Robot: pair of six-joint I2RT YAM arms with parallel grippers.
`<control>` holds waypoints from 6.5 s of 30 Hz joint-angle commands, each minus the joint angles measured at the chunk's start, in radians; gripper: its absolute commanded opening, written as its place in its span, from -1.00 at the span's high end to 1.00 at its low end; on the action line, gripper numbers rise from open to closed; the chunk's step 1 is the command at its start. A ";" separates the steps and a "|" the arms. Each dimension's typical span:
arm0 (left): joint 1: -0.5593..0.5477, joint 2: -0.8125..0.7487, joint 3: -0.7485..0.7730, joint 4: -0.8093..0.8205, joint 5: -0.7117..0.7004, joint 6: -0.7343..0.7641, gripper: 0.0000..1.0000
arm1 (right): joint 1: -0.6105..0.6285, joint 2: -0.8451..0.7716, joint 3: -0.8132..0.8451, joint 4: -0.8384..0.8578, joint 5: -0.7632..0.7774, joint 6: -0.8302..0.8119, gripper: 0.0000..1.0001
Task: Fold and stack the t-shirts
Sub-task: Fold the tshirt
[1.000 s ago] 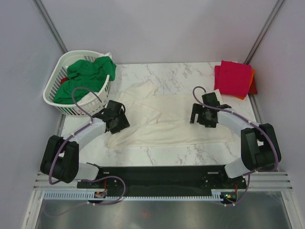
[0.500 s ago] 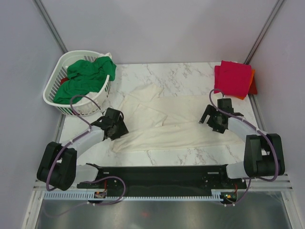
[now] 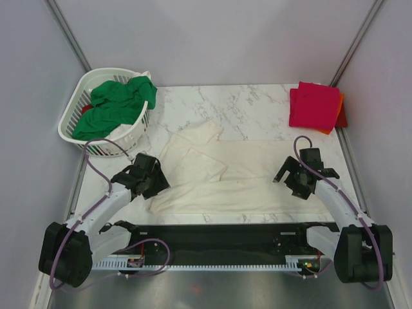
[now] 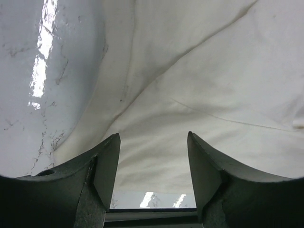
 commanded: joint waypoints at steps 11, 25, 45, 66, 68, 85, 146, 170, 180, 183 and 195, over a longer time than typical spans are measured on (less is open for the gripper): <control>0.004 0.496 0.760 -0.015 -0.027 0.326 -0.50 | 0.080 -0.012 0.370 -0.053 -0.014 -0.079 -0.96; 0.139 1.158 1.420 -0.008 0.413 0.520 -0.49 | 0.082 -0.057 0.347 -0.079 -0.040 -0.134 -0.96; 0.126 1.328 1.391 0.015 0.608 0.500 0.21 | 0.082 -0.022 0.298 -0.068 0.010 -0.171 -0.96; 0.121 1.051 1.360 -0.021 0.436 0.546 0.95 | -0.156 0.463 0.595 0.096 0.231 -0.121 -0.91; 0.112 1.054 1.350 -0.021 0.436 0.557 0.95 | -0.185 0.535 0.603 0.129 0.238 -0.143 -0.86; 0.081 1.101 1.359 -0.021 0.442 0.560 0.95 | -0.248 0.853 0.764 0.255 0.251 -0.182 -0.61; 0.034 0.474 0.858 -0.192 0.290 0.609 0.95 | -0.248 0.114 0.333 0.093 0.107 -0.101 1.00; 0.018 0.229 0.494 -0.225 0.198 0.509 0.94 | -0.535 -0.112 0.035 -0.061 -0.040 -0.026 1.00; -0.025 0.228 0.466 -0.320 0.189 0.447 0.81 | -0.537 -0.134 0.026 -0.073 0.009 0.004 1.00; -0.028 0.270 0.478 -0.383 0.168 0.428 0.78 | -0.541 -0.120 0.029 -0.068 0.023 0.010 1.00; -0.029 0.207 0.486 -0.483 0.102 0.362 -1.00 | -0.569 -0.104 0.043 -0.012 0.003 0.004 -0.96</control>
